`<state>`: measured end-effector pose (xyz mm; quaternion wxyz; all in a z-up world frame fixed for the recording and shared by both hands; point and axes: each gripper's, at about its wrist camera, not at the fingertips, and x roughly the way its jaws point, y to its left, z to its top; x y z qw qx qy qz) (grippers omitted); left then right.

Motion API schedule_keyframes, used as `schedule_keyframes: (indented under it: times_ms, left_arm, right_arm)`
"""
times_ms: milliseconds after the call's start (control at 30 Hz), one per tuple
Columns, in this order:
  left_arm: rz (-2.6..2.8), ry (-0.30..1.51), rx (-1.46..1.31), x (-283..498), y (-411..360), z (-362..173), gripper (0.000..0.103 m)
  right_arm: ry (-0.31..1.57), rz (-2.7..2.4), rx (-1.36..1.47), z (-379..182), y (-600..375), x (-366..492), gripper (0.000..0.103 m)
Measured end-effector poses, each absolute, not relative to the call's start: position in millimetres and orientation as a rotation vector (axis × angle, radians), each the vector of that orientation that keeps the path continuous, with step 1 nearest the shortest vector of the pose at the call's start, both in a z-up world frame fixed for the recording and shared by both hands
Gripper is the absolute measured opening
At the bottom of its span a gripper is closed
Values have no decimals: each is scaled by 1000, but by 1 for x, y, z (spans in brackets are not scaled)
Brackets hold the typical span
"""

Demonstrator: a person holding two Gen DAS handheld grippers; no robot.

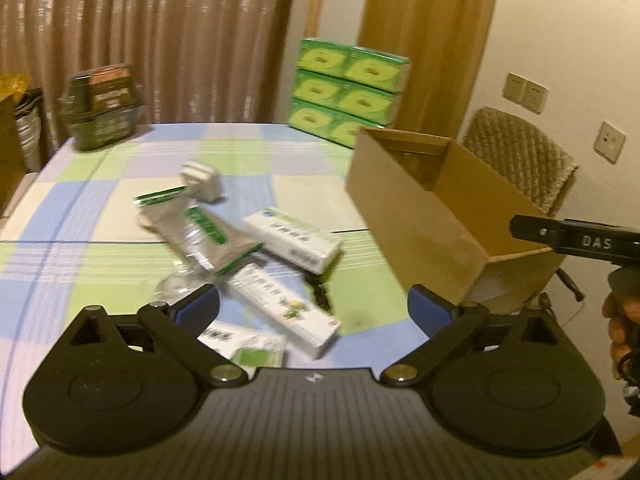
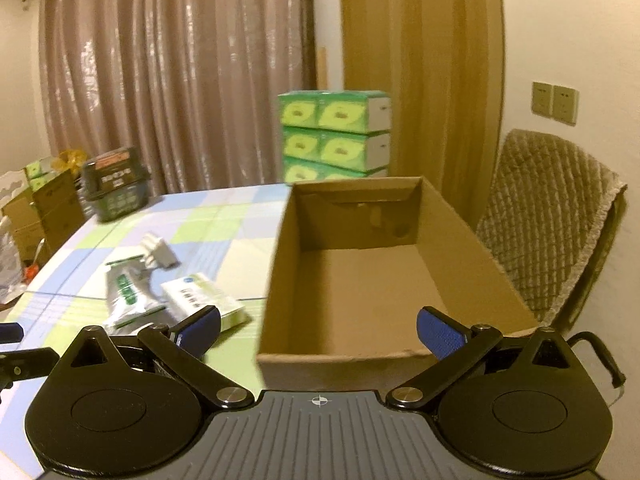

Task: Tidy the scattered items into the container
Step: 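Move the left tool back over the table toward the green spray box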

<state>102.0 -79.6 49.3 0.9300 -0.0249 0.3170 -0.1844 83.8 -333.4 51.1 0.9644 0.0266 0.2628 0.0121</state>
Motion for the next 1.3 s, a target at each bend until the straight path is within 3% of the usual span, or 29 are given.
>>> schedule_keyframes:
  times_ms: [567, 1300]
  left_arm:
    - [-265, 675, 8, 79, -14, 27, 102]
    - [-339, 812, 129, 120, -10, -35, 102]
  right_arm:
    - [562, 148, -10, 37, -264, 67, 101]
    - [709, 224, -132, -28, -217, 102, 101]
